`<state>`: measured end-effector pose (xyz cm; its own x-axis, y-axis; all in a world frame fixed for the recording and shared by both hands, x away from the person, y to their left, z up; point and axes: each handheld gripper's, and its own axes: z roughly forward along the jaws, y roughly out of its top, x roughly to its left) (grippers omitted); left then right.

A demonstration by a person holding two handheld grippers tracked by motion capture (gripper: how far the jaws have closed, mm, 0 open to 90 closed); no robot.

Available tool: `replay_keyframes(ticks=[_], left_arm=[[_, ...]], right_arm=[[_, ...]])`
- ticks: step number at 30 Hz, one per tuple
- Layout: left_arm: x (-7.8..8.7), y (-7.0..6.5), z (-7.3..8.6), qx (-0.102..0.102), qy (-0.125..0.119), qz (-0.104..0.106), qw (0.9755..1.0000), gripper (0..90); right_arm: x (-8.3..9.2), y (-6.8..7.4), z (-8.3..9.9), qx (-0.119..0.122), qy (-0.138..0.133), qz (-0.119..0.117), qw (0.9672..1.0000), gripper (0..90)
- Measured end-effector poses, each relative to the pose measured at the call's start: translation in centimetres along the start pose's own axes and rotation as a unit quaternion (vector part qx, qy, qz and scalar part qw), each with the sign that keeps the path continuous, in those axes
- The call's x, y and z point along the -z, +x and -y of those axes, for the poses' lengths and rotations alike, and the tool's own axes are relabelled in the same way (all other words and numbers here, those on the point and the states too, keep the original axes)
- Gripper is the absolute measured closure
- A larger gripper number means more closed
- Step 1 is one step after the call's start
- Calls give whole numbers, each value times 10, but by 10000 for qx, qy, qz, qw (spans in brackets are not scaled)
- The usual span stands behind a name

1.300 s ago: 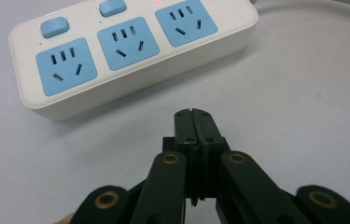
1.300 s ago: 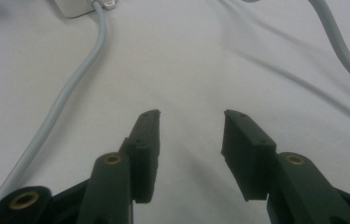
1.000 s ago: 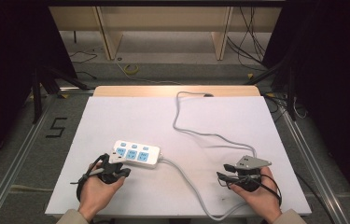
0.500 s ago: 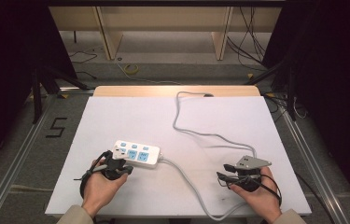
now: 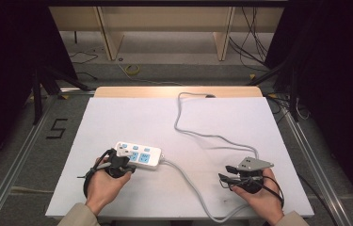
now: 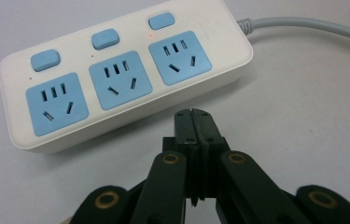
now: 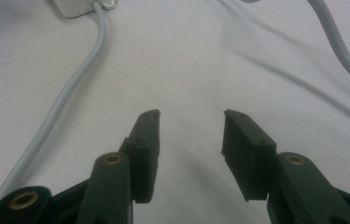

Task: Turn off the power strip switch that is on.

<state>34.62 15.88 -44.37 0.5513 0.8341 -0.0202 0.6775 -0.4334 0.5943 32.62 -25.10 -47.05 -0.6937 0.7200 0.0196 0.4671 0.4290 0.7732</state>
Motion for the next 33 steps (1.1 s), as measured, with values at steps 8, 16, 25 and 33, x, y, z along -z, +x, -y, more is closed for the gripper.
replay_keyframes(ticks=[8, 16, 25, 33], left_arm=[[-2, -1, -5, 7, 46, 17, 10000, 897], [-3, 0, -9, 25, 49, 23, 10000, 897], [-4, -1, -16, 2, 58, 22, 10000, 897], [-5, -1, -21, -25, 78, 39, 10000, 897]], right_arm=[[0, 0, 0, -6, -7, 2, 10000, 569], [0, 0, 0, -7, -8, 2, 10000, 568], [0, 0, 0, -13, -1, 4, 10000, 568], [1, -1, 0, -7, -7, 6, 10000, 568]])
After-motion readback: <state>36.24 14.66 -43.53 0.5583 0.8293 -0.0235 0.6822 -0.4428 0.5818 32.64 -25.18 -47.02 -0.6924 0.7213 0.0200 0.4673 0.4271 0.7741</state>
